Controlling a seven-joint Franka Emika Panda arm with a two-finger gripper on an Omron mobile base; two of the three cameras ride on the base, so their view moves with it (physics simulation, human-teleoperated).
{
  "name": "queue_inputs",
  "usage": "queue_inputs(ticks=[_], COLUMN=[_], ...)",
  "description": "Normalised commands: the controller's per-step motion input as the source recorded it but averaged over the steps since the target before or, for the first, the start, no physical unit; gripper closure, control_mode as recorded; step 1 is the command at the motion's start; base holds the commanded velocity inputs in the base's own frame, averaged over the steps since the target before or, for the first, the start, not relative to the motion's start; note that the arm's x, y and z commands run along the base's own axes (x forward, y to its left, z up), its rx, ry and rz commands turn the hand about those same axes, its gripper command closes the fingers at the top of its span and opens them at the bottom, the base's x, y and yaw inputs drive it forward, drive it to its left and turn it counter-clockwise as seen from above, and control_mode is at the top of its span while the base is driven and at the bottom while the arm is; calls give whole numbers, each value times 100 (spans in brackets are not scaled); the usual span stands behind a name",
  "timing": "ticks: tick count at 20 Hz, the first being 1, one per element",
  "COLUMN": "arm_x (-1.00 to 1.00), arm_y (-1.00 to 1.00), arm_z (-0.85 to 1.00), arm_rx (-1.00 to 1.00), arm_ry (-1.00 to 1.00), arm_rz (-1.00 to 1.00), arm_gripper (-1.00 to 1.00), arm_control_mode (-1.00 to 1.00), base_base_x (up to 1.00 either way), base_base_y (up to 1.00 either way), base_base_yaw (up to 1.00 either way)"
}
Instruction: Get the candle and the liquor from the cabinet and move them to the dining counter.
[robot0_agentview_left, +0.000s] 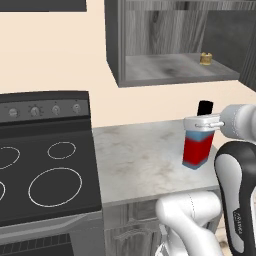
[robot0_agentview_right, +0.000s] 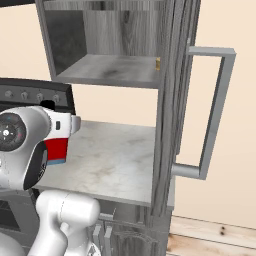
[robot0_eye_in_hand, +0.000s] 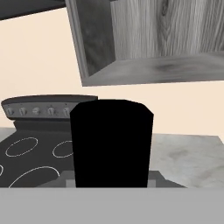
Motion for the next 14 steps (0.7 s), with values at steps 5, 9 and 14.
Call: queue_inputs(ticks=[5,9,14], arm_x=[0,0,0], arm_y=[0,0,0], arm_z=[0,0,0], arm_rx=[0,0,0], arm_ry=[0,0,0], arm_rz=[0,0,0], arm_gripper=[100,100,100], arm_control_mode=[-100,-100,-100], base_base_x=[0,0,0], base_base_y=[0,0,0], base_base_yaw=[0,0,0])
